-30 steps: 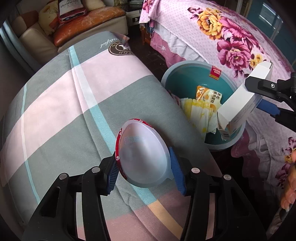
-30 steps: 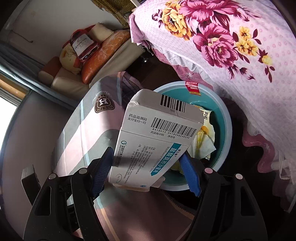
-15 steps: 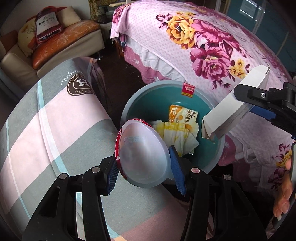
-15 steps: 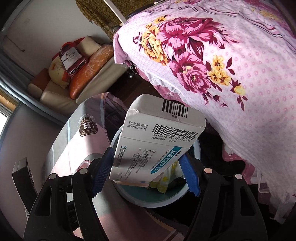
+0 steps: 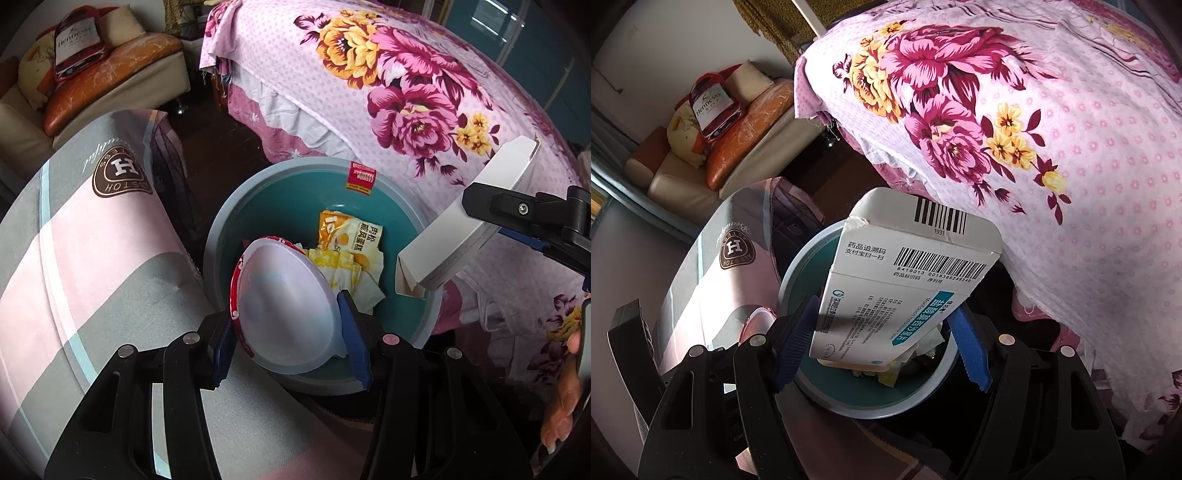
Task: Collect trash
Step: 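Open the left gripper over the bin while the right releases the medicine box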
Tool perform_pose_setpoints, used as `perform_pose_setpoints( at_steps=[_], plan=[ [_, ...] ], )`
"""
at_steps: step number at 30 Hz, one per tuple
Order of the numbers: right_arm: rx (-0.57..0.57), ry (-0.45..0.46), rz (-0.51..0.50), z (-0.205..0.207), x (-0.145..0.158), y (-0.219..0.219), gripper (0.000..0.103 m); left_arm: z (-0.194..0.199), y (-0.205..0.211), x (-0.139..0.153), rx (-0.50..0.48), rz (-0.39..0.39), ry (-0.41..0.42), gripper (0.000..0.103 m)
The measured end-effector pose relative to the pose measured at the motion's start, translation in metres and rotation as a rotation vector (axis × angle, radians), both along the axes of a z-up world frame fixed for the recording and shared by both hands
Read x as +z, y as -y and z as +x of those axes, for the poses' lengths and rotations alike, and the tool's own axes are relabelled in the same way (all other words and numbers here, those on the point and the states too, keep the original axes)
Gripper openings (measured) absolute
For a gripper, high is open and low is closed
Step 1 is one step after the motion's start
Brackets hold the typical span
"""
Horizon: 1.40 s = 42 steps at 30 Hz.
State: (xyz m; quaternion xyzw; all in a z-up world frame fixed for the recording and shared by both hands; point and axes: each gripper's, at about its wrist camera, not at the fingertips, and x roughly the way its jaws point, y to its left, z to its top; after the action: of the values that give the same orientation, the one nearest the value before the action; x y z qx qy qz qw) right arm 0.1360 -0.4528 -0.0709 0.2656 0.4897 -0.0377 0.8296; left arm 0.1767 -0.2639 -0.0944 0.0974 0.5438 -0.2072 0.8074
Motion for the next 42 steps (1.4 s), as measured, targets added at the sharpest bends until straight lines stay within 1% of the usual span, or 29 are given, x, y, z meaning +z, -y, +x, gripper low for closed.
perform_pose_setpoints(
  at_steps=[2,3,4,5,6,7,9,14,17,26,33,42],
  plan=[
    [0.002,-0.005,-0.006,0.002,0.0,-0.001,0.068,0.001,-0.002,-0.001,0.002,-0.007,-0.006,0.053],
    [0.004,-0.007,-0.007,0.002,0.0,-0.002,0.068,0.002,-0.002,0.0,0.006,-0.01,-0.009,0.056],
    [0.005,-0.008,-0.008,0.003,-0.001,-0.003,0.068,0.002,-0.004,0.0,0.012,-0.013,-0.008,0.067],
    [0.007,-0.01,-0.01,0.003,-0.001,-0.004,0.068,0.002,-0.005,0.002,0.022,-0.012,0.001,0.074],
    [0.009,-0.012,-0.012,0.004,-0.001,-0.005,0.068,0.002,-0.008,0.004,0.032,-0.009,0.015,0.083],
    [0.011,-0.013,-0.014,0.004,-0.001,-0.006,0.068,0.001,-0.01,0.006,0.042,-0.007,0.028,0.088],
    [0.014,-0.015,-0.018,0.004,0.0,-0.007,0.068,0.002,-0.016,0.01,0.063,-0.007,0.041,0.09],
    [0.022,-0.017,-0.03,0.006,0.002,-0.012,0.068,0.007,-0.047,0.02,0.156,-0.063,0.049,0.093],
    [0.035,-0.024,-0.034,0.009,0.0,-0.017,0.068,0.008,-0.057,0.019,0.184,-0.067,0.04,0.094],
    [0.094,-0.081,-0.058,0.022,-0.012,-0.039,0.069,0.006,-0.071,0.011,0.194,-0.021,0.051,0.094],
    [0.138,-0.117,-0.054,0.03,-0.017,-0.057,0.074,0.007,-0.082,0.006,0.211,-0.03,0.035,0.094],
    [0.132,-0.128,-0.049,0.021,-0.011,-0.064,0.083,-0.003,-0.093,0.013,0.236,-0.031,0.047,0.094]
  ],
)
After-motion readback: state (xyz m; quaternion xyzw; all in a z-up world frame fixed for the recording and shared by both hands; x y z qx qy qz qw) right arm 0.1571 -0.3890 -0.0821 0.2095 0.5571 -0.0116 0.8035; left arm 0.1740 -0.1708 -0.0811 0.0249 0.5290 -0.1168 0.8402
